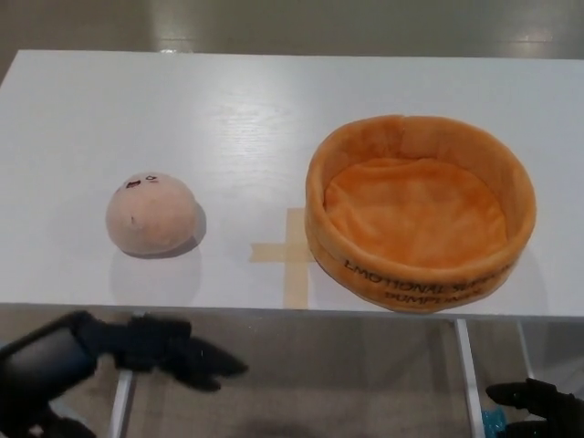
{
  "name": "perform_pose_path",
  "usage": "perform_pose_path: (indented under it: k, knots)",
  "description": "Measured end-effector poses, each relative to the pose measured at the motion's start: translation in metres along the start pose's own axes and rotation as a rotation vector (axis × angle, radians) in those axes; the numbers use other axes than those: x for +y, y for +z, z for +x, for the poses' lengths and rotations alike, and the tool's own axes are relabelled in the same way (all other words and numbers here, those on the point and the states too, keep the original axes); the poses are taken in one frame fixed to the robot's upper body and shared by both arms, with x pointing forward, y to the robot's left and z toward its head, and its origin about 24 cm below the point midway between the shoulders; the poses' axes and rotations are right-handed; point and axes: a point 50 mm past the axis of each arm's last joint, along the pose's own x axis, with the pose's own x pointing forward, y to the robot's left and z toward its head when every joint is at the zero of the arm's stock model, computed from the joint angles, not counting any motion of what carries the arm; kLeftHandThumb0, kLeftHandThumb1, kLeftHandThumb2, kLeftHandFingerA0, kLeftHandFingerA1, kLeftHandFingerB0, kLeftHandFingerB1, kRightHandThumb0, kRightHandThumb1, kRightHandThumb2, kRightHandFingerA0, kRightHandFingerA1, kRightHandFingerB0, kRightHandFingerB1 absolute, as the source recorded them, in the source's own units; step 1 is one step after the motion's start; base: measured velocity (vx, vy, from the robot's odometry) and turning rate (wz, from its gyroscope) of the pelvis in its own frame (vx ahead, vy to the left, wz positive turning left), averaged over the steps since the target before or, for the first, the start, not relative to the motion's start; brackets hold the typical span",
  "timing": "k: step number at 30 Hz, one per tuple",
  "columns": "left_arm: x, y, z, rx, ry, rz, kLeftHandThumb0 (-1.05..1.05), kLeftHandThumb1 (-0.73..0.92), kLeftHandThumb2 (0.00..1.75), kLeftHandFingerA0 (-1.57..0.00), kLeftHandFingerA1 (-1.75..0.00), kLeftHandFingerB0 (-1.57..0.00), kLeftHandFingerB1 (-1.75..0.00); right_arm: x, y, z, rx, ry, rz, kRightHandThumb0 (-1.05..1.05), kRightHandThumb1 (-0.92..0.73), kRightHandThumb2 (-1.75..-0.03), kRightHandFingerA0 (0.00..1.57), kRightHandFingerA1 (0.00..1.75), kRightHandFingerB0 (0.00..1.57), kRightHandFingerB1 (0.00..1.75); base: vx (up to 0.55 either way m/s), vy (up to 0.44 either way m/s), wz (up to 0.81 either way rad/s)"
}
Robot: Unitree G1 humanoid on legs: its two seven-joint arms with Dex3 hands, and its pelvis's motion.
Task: Use the left hand to pick up the pink round toy on the left and place it inside the orange plate on the desk.
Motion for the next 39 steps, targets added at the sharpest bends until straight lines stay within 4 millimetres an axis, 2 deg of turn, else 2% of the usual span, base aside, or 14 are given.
perform_pose_path:
  k: [1,2,3,4,7,8,10,11,14,15,16,17,30,39]
  knots:
    - [0.002,0.003,0.001,-0.016,0.009,0.009,-0.41,0.43,0.62,-0.23,-0.41,-0.25,-0.37,0.0,0.0,0.0,0.0,0.0,0.0,-0.12,-0.64,-0.58,0.58,0.51,0.65,0.48,0.0,0.0,0.0]
    - [0.012,0.014,0.003,-0.068,0.047,0.043,-0.23,0.33,0.88,-0.11,-0.53,-0.09,-0.5,-0.001,0.0,0.0,0.0,-0.001,-0.001,-0.12,-0.63,-0.58,0.6,0.53,0.65,0.49,0.0,0.0,0.0]
    - [0.021,0.021,0.005,-0.105,0.083,0.074,-0.23,0.33,0.88,-0.11,-0.53,-0.09,-0.5,-0.001,-0.001,0.0,0.001,-0.002,-0.003,-0.12,-0.63,-0.58,0.6,0.53,0.65,0.49,0.0,0.0,0.0]
    - [0.031,0.028,0.008,-0.14,0.126,0.113,-0.42,0.45,0.55,-0.09,-0.26,-0.15,-0.28,-0.002,-0.001,0.0,0.001,-0.004,-0.004,-0.12,-0.63,-0.58,0.6,0.54,0.65,0.49,0.0,0.0,0.0]
    - [0.057,0.035,0.016,-0.185,0.225,0.191,-0.43,0.43,0.56,-0.06,-0.25,-0.13,-0.26,-0.004,-0.001,0.0,-0.001,-0.008,-0.005,-0.11,-0.63,-0.58,0.6,0.53,0.65,0.49,0.0,0.0,0.0]
    - [0.059,0.035,0.017,-0.183,0.23,0.196,-0.48,0.34,0.65,-0.06,-0.25,-0.1,-0.31,-0.004,-0.001,0.0,-0.001,-0.008,-0.005,-0.12,-0.63,-0.58,0.58,0.52,0.66,0.49,0.0,0.0,0.0]
    - [0.068,0.032,0.022,-0.169,0.255,0.221,-0.46,0.43,0.53,-0.04,-0.27,-0.13,-0.27,-0.004,-0.001,0.0,-0.002,-0.008,-0.005,-0.11,-0.62,-0.58,0.59,0.53,0.66,0.49,0.0,0.0,0.0]
    - [0.073,0.029,0.026,-0.156,0.266,0.232,-0.48,0.34,0.65,-0.05,-0.22,-0.11,-0.32,-0.004,-0.001,0.0,-0.002,-0.008,-0.006,-0.1,-0.63,-0.58,0.58,0.53,0.66,0.5,0.0,0.0,0.0]
    - [0.083,0.021,0.034,-0.117,0.282,0.252,-0.46,0.33,0.65,-0.05,-0.21,-0.11,-0.32,-0.004,-0.001,0.0,-0.003,-0.008,-0.005,-0.11,-0.63,-0.58,0.58,0.53,0.65,0.49,0.0,0.0,0.0]
    - [0.084,0.02,0.036,-0.108,0.286,0.257,-0.43,0.38,0.53,0.0,-0.2,-0.12,-0.26,-0.004,-0.001,0.0,-0.004,-0.008,-0.005,-0.12,-0.63,-0.58,0.62,0.56,0.65,0.49,0.0,0.0,0.0]
    - [0.086,0.018,0.038,-0.099,0.288,0.262,-0.43,0.38,0.53,0.0,-0.2,-0.12,-0.26,-0.004,-0.001,0.0,-0.004,-0.009,-0.005,-0.12,-0.63,-0.58,0.62,0.56,0.65,0.49,0.0,0.0,0.0]
    - [0.088,0.015,0.04,-0.086,0.29,0.266,-0.46,0.32,0.64,0.0,0.0,-0.08,-0.24,-0.004,0.0,0.0,-0.005,-0.009,-0.005,-0.11,-0.63,-0.58,0.61,0.55,0.65,0.49,0.0,0.0,0.0]
    - [0.11,-0.023,0.076,0.144,0.264,0.334,-0.44,0.35,0.67,0.0,0.0,-0.05,-0.19,-0.005,0.006,0.004,-0.025,-0.012,-0.006,-0.12,-0.63,-0.58,0.6,0.54,0.66,0.49,0.0,0.0,0.0]
    - [0.109,-0.06,0.093,0.35,0.205,0.366,-0.47,0.35,0.68,0.0,0.0,-0.03,-0.18,-0.005,0.008,0.005,-0.029,-0.012,-0.007,-0.12,-0.63,-0.58,0.58,0.51,0.66,0.49,0.0,0.0,0.0]
